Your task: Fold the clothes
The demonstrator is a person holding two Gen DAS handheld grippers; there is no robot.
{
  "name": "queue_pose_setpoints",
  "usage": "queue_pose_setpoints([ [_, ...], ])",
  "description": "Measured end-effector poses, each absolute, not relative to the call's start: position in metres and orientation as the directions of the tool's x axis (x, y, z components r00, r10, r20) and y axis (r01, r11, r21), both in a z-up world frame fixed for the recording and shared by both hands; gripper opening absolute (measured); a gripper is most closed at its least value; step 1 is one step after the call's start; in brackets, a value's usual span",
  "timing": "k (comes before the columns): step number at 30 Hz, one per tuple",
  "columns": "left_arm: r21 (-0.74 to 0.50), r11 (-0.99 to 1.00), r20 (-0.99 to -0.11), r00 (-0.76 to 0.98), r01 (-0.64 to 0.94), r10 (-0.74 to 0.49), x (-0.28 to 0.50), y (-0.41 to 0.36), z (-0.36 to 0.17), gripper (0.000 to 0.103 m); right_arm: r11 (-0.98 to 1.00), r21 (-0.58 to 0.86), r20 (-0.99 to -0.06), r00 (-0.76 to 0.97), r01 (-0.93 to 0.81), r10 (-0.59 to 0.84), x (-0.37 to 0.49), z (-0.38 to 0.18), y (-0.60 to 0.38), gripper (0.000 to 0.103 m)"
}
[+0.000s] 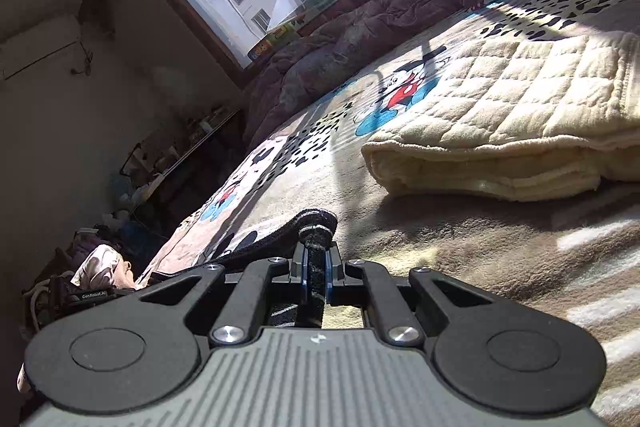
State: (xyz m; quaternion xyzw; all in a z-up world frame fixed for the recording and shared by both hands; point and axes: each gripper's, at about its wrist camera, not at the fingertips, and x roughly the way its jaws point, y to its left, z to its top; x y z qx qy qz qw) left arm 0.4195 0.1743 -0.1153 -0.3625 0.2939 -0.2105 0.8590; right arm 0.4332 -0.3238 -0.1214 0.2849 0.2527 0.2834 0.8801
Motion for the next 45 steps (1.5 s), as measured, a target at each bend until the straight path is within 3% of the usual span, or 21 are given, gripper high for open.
queue_pose_setpoints([
  [6,-0.752,0.651,-0.383,0.735,0.103,-0.559,0.422,0.177,-0.121,0.004,0.708,0.637,-0.338,0.716,-0.303,0.611,0.441,-0.131,-0.321,0.009],
  [8,-0.726,0.688,-0.471,0.722,0.010,-0.507,0.428,0.175,-0.128,0.008,0.737,0.624,-0.396,0.709,-0.258,0.584,0.443,-0.137,-0.317,0.009],
  [9,-0.669,0.741,-0.544,0.716,-0.054,-0.438,0.430,0.172,-0.130,0.015,0.757,0.611,-0.433,0.702,-0.232,0.565,0.445,-0.140,-0.314,0.012],
  [10,-0.635,0.769,-0.578,0.710,-0.081,-0.402,0.431,0.170,-0.130,0.015,0.787,0.585,-0.475,0.703,-0.198,0.530,0.447,-0.143,-0.311,0.021],
  [11,-0.629,0.774,-0.570,0.718,-0.070,-0.399,0.429,0.169,-0.125,0.018,0.816,0.553,-0.508,0.709,-0.168,0.490,0.447,-0.143,-0.307,0.024],
  [12,-0.623,0.780,-0.562,0.727,-0.059,-0.395,0.428,0.168,-0.120,0.029,0.825,0.540,-0.513,0.713,-0.163,0.477,0.447,-0.142,-0.305,0.023],
  [14,-0.566,0.824,-0.555,0.757,-0.038,-0.346,0.421,0.165,-0.104,0.036,0.848,0.508,-0.513,0.737,-0.153,0.440,0.443,-0.134,-0.303,0.033],
  [15,-0.539,0.842,-0.549,0.764,-0.014,-0.338,0.418,0.163,-0.096,0.036,0.865,0.478,-0.512,0.752,-0.151,0.415,0.441,-0.129,-0.302,0.039],
  [18,-0.486,0.870,-0.523,0.767,0.089,-0.371,0.409,0.156,-0.078,0.035,0.906,0.374,-0.489,0.789,-0.197,0.373,0.433,-0.111,-0.293,0.040],
  [21,-0.472,0.860,-0.508,0.738,0.193,-0.444,0.407,0.145,-0.073,0.036,0.899,0.322,-0.459,0.782,-0.297,0.422,0.428,-0.097,-0.281,0.039],
  [22,-0.480,0.861,-0.540,0.717,0.169,-0.442,0.413,0.142,-0.081,0.036,0.886,0.322,-0.456,0.765,-0.335,0.455,0.428,-0.096,-0.277,0.038],
  [24,-0.472,0.879,-0.629,0.669,0.075,-0.395,0.424,0.141,-0.104,0.052,0.881,0.319,-0.516,0.715,-0.350,0.471,0.433,-0.104,-0.267,0.043],
  [25,-0.455,0.890,-0.681,0.640,0.011,-0.356,0.429,0.143,-0.117,0.046,0.895,0.301,-0.564,0.696,-0.329,0.445,0.437,-0.112,-0.264,0.046],
  [27,-0.497,0.867,-0.649,0.655,0.017,-0.385,0.426,0.150,-0.111,0.052,0.913,0.276,-0.617,0.674,-0.299,0.407,0.440,-0.123,-0.262,0.044],
  [31,-0.521,0.852,-0.571,0.723,0.045,-0.388,0.407,0.167,-0.085,0.058,0.917,0.262,-0.578,0.713,-0.300,0.398,0.429,-0.111,-0.261,0.046],
  [38,-0.432,0.891,-0.550,0.823,-0.137,-0.140,0.323,0.221,-0.054,0.058,0.828,0.191,-0.477,0.688,-0.527,0.547,0.381,-0.069,-0.191,0.042],
  [40,-0.417,0.883,-0.533,0.845,-0.216,-0.044,0.290,0.242,-0.051,0.058,0.782,0.176,-0.472,0.646,-0.597,0.600,0.364,-0.065,-0.162,0.036],
  [45,-0.440,0.809,-0.525,0.843,-0.390,0.121,0.223,0.289,-0.059,0.058,0.679,0.137,-0.495,0.544,-0.721,0.677,0.318,-0.068,-0.097,0.034],
])
